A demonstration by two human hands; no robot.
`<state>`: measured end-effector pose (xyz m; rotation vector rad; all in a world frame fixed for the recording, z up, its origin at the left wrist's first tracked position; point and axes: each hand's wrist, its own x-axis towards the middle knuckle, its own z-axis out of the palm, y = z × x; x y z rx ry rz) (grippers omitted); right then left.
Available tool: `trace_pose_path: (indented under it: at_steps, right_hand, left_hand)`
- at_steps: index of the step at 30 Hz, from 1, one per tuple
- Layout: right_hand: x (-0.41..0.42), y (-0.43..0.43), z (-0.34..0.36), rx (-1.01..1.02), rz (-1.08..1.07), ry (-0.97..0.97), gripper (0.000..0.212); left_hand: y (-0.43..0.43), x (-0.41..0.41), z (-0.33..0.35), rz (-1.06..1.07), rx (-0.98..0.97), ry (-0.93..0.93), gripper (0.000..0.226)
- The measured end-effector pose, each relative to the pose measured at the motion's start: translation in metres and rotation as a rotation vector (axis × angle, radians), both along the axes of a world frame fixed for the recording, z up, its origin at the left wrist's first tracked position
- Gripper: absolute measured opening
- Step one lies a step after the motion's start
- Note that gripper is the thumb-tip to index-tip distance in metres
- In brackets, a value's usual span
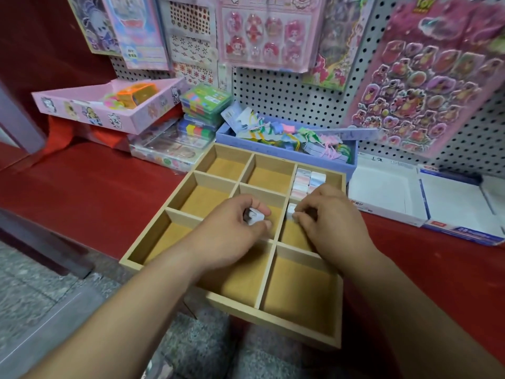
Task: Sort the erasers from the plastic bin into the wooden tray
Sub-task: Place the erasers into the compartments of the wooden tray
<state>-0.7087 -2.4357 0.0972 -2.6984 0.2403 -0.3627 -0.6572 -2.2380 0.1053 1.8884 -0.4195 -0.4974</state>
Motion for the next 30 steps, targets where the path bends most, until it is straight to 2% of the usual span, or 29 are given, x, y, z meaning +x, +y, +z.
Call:
trace_pose_path:
  at_steps: [7, 13, 15, 19, 23, 26, 30]
  right_hand:
    - [0.006, -0.001, -0.004, -0.047, -0.031, 0.002, 0.011]
    - [0.005, -0.001, -0.002, -0.015, -0.015, -0.011, 0.013]
    - [0.001, 0.001, 0.002, 0.138, -0.038, -0.061, 0.008]
    - [-0.009, 0.016, 0.015, 0.635, 0.007, -0.101, 0.008]
    - [-0.013, 0.031, 0.022, 0.858, 0.105, -0.040, 0.008]
    - [-0.013, 0.029, 0.022, 0.863, 0.075, -0.008, 0.014]
    - [-0.015, 0.002, 0.025, 0.617, -0.072, -0.018, 0.015]
  left_hand:
    - [0.001, 0.000, 0.000, -0.024, -0.031, -0.032, 0.018]
    - [0.001, 0.005, 0.001, 0.006, -0.038, -0.099, 0.033]
    - [0.000, 0.007, -0.001, 0.024, -0.022, -0.131, 0.036]
    - [-0.002, 0.007, -0.003, -0.025, -0.070, -0.154, 0.035]
    - [-0.004, 0.006, -0.002, -0.067, -0.127, -0.180, 0.034]
    - [-0.007, 0.004, -0.004, -0.064, -0.106, -0.209, 0.040]
    - [-0.003, 0.007, -0.008, -0.035, -0.068, -0.217, 0.047]
